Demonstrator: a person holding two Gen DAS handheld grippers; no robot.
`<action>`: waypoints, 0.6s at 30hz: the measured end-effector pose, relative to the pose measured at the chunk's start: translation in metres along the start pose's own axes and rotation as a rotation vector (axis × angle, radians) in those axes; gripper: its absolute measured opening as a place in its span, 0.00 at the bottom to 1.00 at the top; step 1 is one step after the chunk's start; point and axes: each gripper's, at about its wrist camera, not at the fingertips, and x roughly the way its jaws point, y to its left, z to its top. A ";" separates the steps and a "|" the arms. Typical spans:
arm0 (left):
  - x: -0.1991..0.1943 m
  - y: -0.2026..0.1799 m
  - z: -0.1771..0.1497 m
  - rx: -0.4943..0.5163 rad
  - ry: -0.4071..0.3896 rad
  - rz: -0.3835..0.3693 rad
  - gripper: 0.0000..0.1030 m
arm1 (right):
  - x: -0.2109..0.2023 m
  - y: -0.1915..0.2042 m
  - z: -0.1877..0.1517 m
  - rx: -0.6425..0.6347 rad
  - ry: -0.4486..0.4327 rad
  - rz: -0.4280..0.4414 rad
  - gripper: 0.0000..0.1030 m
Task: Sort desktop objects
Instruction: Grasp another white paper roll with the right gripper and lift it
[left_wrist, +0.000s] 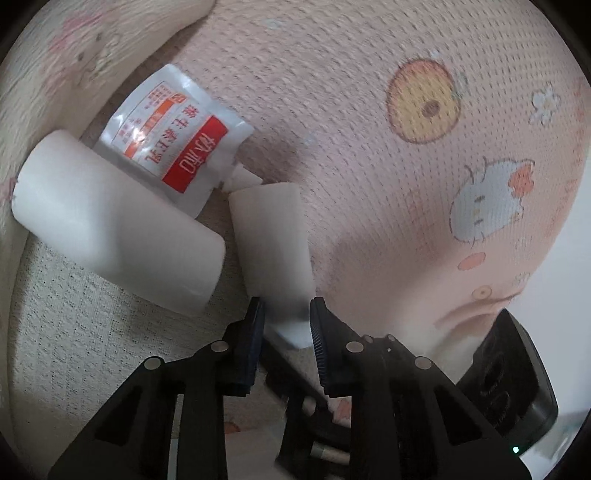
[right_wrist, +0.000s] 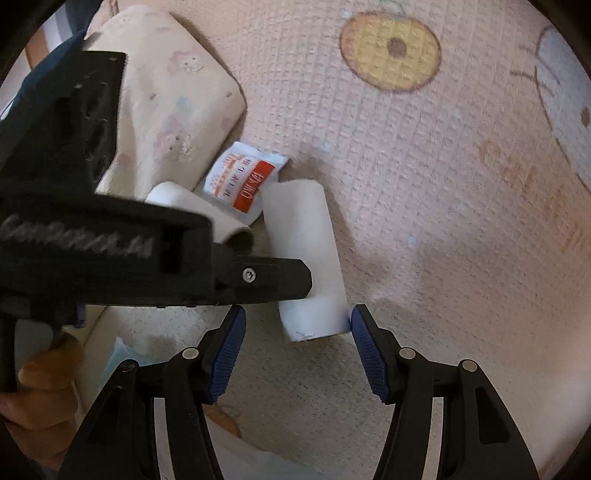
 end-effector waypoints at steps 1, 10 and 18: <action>0.000 -0.001 0.000 0.001 0.004 -0.005 0.27 | 0.001 -0.002 0.000 0.002 0.010 -0.018 0.39; -0.001 0.007 0.003 -0.070 -0.023 -0.026 0.59 | -0.011 -0.012 -0.014 0.035 0.057 0.035 0.35; 0.007 0.009 -0.004 -0.058 0.030 -0.016 0.41 | -0.025 -0.007 -0.031 0.001 0.089 0.006 0.35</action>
